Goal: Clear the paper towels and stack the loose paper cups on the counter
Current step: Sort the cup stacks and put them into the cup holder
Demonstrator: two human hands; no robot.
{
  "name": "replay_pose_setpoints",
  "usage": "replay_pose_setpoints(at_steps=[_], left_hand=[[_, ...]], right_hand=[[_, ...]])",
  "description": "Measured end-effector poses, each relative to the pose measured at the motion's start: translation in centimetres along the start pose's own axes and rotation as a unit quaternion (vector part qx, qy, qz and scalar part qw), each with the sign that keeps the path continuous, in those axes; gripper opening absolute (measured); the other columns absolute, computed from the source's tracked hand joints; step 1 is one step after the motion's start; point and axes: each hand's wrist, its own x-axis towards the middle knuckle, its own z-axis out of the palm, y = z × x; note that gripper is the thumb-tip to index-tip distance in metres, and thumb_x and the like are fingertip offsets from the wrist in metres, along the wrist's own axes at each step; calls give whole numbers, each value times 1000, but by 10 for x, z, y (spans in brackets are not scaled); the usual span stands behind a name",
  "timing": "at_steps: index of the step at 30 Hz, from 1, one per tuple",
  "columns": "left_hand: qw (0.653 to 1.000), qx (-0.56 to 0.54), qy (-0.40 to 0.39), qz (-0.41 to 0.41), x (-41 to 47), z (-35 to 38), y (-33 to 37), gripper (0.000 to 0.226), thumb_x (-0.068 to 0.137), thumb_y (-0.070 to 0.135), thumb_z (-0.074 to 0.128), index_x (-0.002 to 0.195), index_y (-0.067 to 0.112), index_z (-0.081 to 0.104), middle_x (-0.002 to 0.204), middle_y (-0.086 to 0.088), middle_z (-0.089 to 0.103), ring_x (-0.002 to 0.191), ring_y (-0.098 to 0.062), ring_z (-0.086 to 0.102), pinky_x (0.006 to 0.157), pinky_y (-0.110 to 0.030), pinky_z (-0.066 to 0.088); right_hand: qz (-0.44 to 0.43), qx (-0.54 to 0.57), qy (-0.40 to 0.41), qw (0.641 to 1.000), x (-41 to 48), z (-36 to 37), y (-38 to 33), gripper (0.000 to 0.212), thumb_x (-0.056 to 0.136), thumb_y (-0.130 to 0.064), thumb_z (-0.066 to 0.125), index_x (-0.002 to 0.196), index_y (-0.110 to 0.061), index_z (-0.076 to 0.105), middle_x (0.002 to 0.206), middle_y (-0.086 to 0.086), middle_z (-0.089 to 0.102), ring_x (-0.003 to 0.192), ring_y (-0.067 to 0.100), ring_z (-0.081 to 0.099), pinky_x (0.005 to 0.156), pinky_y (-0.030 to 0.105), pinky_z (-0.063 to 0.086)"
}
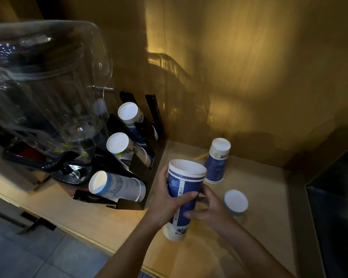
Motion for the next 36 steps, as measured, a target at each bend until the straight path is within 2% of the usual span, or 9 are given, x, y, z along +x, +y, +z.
replay_pose_setpoints(at_steps=[4, 7, 12, 15, 18, 23, 26, 30, 36], left_hand=[[996, 78, 25, 45, -2, 4, 9, 87, 54, 44, 82, 114, 66, 22, 129, 10, 52, 113, -9, 59, 96, -41, 53], [989, 134, 27, 64, -6, 6, 14, 92, 54, 50, 80, 126, 54, 23, 130, 10, 48, 116, -9, 55, 97, -41, 52], [981, 173, 27, 83, -10, 6, 18, 97, 56, 47, 80, 133, 47, 20, 132, 8, 45, 117, -13, 54, 96, -40, 53], [981, 170, 14, 95, -9, 2, 25, 89, 55, 47, 80, 117, 66, 20, 128, 11, 48, 114, -12, 56, 94, -39, 54], [989, 121, -21, 82, -8, -5, 32, 87, 54, 37, 84, 109, 70, 26, 119, 11, 53, 103, -12, 62, 86, -35, 58], [994, 39, -100, 24, -5, -13, 37, 86, 58, 18, 86, 119, 49, 33, 109, 0, 62, 88, -14, 70, 69, -24, 58], [989, -23, -138, -38, -5, -16, 36, 89, 55, 18, 84, 125, 39, 34, 111, -9, 65, 89, -24, 71, 72, -34, 59], [969, -125, -185, -108, -10, -24, 25, 85, 54, 20, 79, 128, 27, 38, 112, -11, 66, 94, -33, 67, 72, -39, 57], [964, -138, -198, -114, -20, -23, 13, 84, 52, 16, 77, 127, 24, 39, 119, -14, 65, 102, -36, 64, 79, -42, 56]], right_hand=[[-89, 14, 63, 994, -10, -9, -23, 82, 61, -26, 71, 132, -40, 31, 136, -12, 43, 122, 3, 42, 98, 32, 40], [-155, -17, 113, 981, -13, -18, -42, 55, 72, -32, 65, 120, -50, 44, 130, -19, 47, 117, -3, 45, 92, 19, 39], [-196, -131, 69, 969, -12, -23, -60, 12, 87, -22, 57, 91, -25, 69, 96, -8, 68, 95, 4, 60, 79, 15, 45], [-223, -182, 57, 956, -10, -24, -63, 12, 86, -23, 58, 82, -19, 69, 84, -4, 68, 87, 12, 61, 80, 28, 46], [-218, -121, 23, 968, -10, -22, -66, 15, 86, -21, 55, 79, -21, 68, 76, -5, 69, 77, 5, 63, 68, 16, 49], [-195, -36, -24, 980, -11, -20, -77, 23, 86, -13, 54, 69, -22, 67, 66, -11, 69, 66, 1, 61, 61, 14, 47], [-203, -11, -51, 978, -13, -23, -82, 17, 80, -19, 54, 67, -18, 65, 60, -10, 66, 61, 0, 57, 57, 12, 45], [-217, 5, 16, 976, -10, -42, -79, 27, 85, -4, 51, 65, -15, 64, 58, -9, 62, 61, 1, 52, 59, 12, 43], [-218, -20, 47, 975, -8, -67, -78, 16, 78, -26, 54, 73, -20, 68, 69, -14, 67, 69, -2, 56, 63, 10, 45]])
